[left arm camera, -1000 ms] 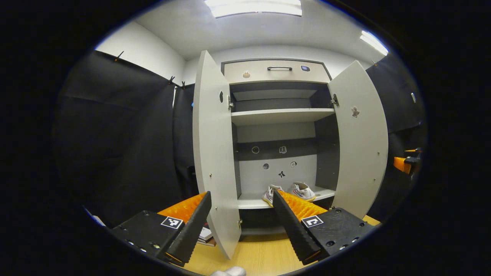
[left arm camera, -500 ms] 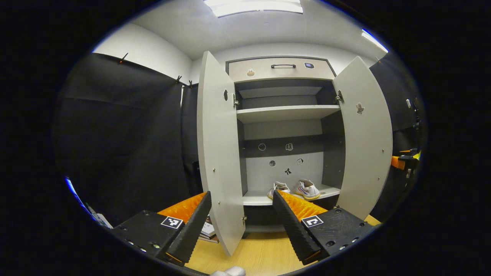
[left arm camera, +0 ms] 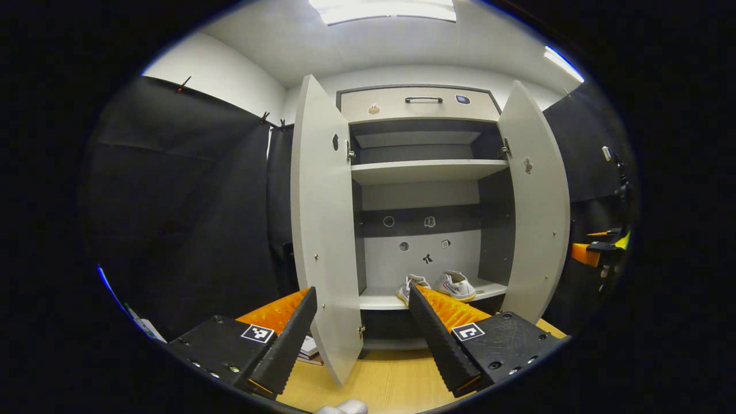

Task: Grab one shoe with the right hand and put it into the shoe cabinet, grab the other shoe with the left hand and put it into the shoe cabinet; then close the right door with the right hand and the left door with the left hand.

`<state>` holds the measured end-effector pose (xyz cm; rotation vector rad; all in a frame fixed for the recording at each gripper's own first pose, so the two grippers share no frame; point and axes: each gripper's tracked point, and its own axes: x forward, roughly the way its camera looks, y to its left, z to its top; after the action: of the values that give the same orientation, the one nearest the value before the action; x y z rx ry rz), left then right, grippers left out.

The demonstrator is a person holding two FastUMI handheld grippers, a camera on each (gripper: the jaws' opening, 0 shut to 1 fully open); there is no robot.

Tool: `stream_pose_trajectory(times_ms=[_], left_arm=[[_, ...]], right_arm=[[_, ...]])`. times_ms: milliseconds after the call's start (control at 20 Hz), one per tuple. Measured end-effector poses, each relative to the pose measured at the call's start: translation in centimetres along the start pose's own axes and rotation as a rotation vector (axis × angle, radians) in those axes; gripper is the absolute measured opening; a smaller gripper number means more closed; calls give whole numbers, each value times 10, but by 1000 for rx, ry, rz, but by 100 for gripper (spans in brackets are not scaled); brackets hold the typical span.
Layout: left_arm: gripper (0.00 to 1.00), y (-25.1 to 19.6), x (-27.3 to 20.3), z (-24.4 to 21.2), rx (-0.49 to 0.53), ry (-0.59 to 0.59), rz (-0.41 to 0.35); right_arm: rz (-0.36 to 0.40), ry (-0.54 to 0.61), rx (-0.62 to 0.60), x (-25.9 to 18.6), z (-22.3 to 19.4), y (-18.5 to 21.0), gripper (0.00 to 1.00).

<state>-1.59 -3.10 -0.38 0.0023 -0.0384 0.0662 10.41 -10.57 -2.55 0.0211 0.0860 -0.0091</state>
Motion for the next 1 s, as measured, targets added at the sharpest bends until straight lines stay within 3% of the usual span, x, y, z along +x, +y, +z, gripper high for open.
stream_pose_trajectory(times_ms=[50,100,150,200,250,700,1000], left_arm=[[96,4,-1,-1,1,0,5],[96,10,-2,-1,3,0,9],[96,15,-2,-2,4,0,16],[96,22,-1,-2,7,1,22],[96,27,-2,-2,9,1,29],[96,61,2,-6,15,2,39],[96,118,23,-24,39,32,107]], right_arm=[[25,5,11,2,0,14,87],[48,6,12,5,0,26,93],[53,3,3,8,1,34,87],[72,-3,-1,10,3,44,95],[80,-7,4,8,6,52,97],[91,-32,16,-25,14,91,97],[129,-33,-27,-60,0,126,97]])
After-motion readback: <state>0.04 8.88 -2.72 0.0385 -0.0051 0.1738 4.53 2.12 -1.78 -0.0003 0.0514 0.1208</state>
